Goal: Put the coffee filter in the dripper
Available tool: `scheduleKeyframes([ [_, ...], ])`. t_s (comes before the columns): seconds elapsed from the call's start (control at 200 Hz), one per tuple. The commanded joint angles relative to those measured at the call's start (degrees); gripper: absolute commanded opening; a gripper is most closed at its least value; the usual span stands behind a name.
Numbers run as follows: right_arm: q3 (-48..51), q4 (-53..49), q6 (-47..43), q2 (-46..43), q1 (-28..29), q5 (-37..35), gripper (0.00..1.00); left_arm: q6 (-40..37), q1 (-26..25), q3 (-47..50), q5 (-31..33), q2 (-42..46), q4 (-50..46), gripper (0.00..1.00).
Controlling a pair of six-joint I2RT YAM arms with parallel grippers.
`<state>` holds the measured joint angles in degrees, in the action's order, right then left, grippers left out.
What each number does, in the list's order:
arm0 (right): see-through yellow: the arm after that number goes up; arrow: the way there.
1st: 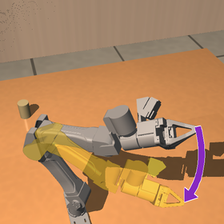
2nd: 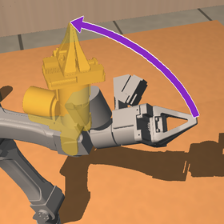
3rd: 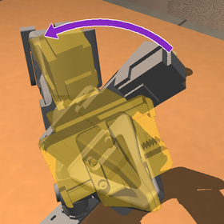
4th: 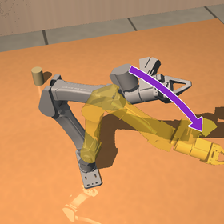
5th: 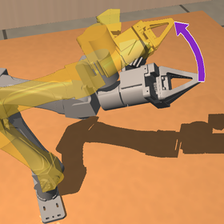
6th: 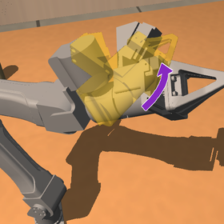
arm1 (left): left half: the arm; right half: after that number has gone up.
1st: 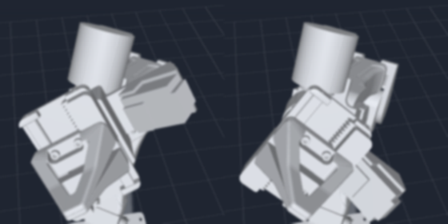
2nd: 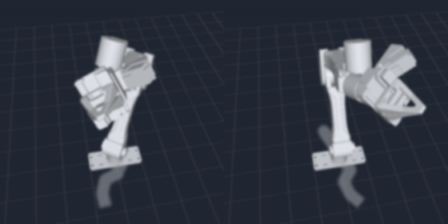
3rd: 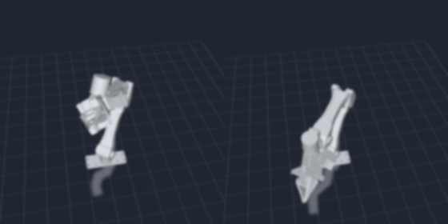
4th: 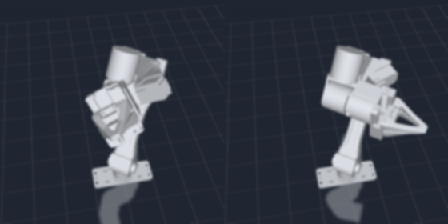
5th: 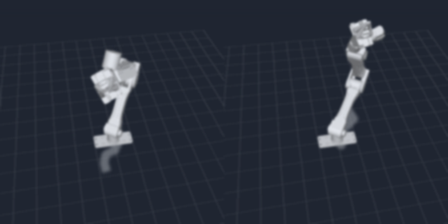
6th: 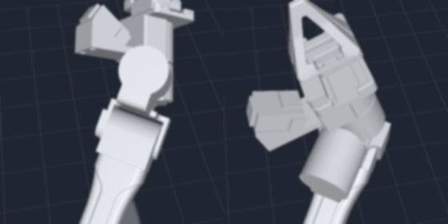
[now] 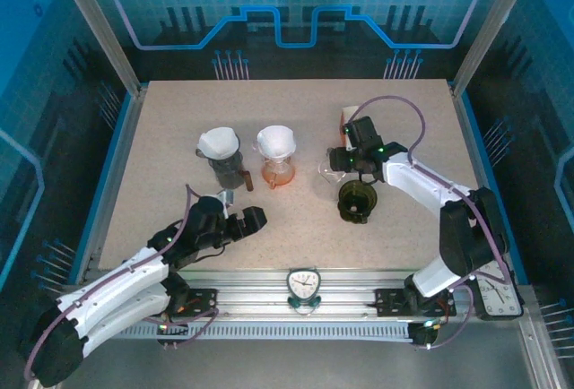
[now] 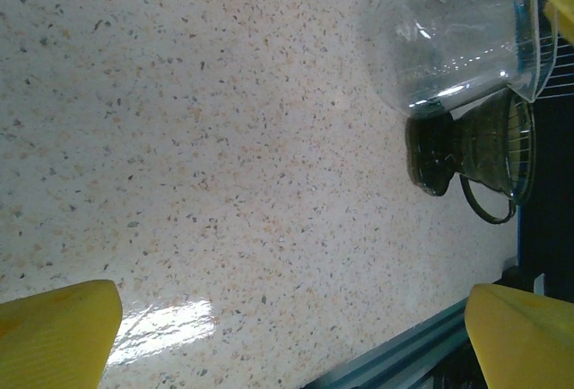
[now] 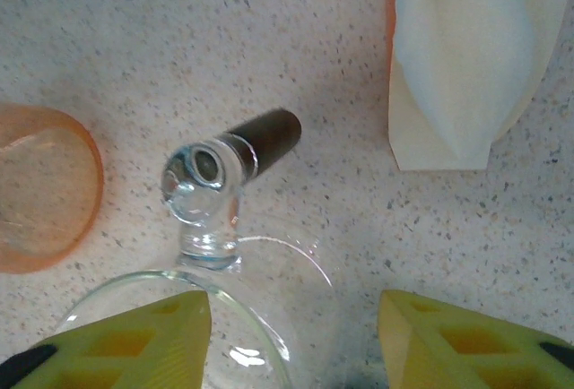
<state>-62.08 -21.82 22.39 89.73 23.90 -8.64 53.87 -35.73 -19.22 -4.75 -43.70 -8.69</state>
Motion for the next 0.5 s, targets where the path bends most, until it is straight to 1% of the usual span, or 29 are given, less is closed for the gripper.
scheduleKeyframes([
  [0.0,-2.43,-2.24,-1.61,1.41,-0.98,0.73,0.5,-0.22,0.48,1.34,-0.56,1.06,-0.17,0.99],
  [0.15,-2.4,-2.17,-3.07,2.93,-1.38,1.9,0.42,0.07,0.42,2.1,-0.32,2.12,0.97,0.99],
  [0.26,-3.1,-2.33,-4.58,3.85,-1.31,3.78,0.34,-0.2,0.48,2.04,-0.26,2.15,0.84,0.99],
  [0.38,-3.08,-2.52,-5.72,3.7,-0.47,3.76,0.25,-0.23,0.48,2.08,-0.28,2.33,0.51,0.99],
  [0.495,-1.95,-1.51,-6.64,2.47,1.15,3.25,0.21,-0.17,0.47,2.16,0.17,2.7,0.01,0.99],
])
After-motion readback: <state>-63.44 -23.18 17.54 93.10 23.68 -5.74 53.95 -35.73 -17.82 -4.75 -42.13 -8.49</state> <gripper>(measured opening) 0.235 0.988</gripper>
